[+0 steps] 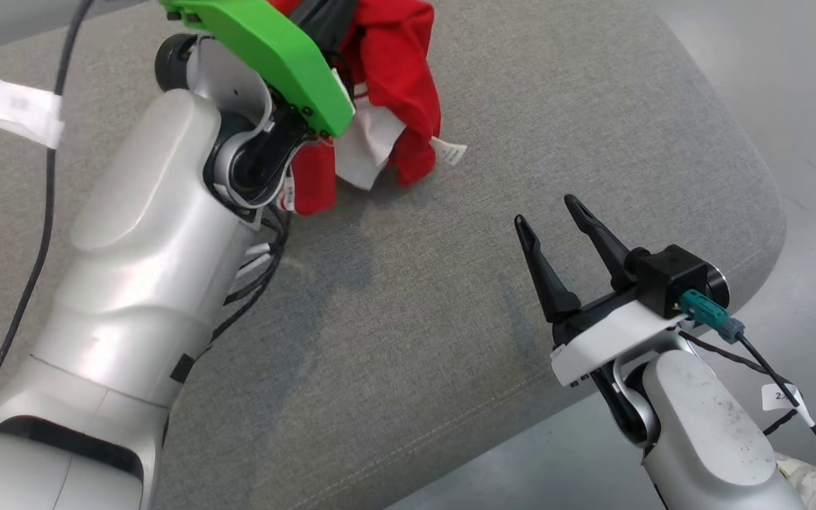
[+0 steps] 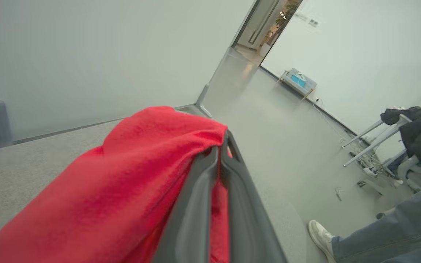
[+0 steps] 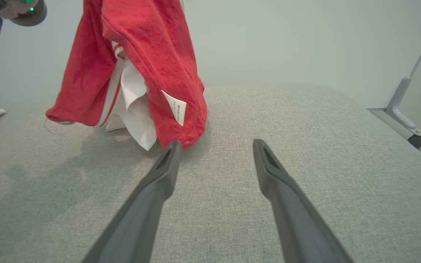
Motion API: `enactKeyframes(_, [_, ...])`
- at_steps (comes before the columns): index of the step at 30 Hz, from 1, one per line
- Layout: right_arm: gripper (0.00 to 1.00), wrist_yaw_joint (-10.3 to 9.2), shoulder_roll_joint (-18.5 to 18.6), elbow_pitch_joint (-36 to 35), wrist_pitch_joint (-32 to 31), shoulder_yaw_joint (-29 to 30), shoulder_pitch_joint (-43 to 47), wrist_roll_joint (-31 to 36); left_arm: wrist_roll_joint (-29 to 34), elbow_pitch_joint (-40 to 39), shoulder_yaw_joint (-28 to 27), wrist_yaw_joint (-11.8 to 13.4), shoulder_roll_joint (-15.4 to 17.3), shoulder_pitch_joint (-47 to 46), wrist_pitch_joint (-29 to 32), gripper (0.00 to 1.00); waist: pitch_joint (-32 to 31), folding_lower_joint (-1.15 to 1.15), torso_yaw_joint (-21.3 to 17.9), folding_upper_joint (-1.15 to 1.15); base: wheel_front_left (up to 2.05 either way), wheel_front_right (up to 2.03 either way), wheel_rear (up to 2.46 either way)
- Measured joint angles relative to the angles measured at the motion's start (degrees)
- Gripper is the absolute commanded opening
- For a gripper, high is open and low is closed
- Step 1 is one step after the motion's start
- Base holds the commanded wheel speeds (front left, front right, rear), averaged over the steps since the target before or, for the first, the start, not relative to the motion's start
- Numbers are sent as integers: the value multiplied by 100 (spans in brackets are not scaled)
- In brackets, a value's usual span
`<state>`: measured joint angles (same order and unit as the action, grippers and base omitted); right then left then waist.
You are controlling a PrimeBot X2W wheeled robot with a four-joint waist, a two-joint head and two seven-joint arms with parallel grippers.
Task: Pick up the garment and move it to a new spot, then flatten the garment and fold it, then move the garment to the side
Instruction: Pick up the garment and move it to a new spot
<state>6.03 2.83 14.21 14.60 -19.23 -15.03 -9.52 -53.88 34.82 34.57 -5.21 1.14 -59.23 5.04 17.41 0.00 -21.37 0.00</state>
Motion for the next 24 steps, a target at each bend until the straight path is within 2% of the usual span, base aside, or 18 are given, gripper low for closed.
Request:
enactKeyframes(3, [100, 1, -2, 11, 0, -47, 0, -31, -1354, -800, 23, -91, 55, 58, -74, 0, -26, 0, -33, 0, 0, 0, 0])
enactKeyframes(4, [100, 1, 0, 26, 0, -64, 1, -48, -2109, -1185, -11, -90, 42, 116, -177, 0, -42, 0, -57, 0, 0, 0, 0])
enactKeyframes(7, [100, 1, 1, 54, 0, -86, 3, -64, -2917, -1435, -18, -54, 41, 230, -381, 0, -59, 0, -83, 0, 0, 0, 0])
enactKeyframes(11, [100, 1, 1, 52, 0, -81, 3, -78, -2898, -1115, 157, 203, 46, 283, -645, 0, -45, 0, -76, 0, 0, 0, 0])
enactKeyframes(14, [100, 1, 3, 44, 0, 2, 2, -89, -2642, -699, 369, 369, 45, 503, -705, 0, -13, 0, -38, 0, 0, 0, 0])
enactKeyframes(19, [100, -4, -1, 43, 0, 108, 3, -85, -1862, 68, 676, 491, 70, 828, -731, 0, 48, 0, 80, 0, 0, 0, 0])
enactKeyframes(24, [100, -4, 0, 51, 0, 155, 2, -43, -1508, 411, 641, 561, 237, 830, -1092, 3, 80, 0, 237, 0, 0, 0, 0])
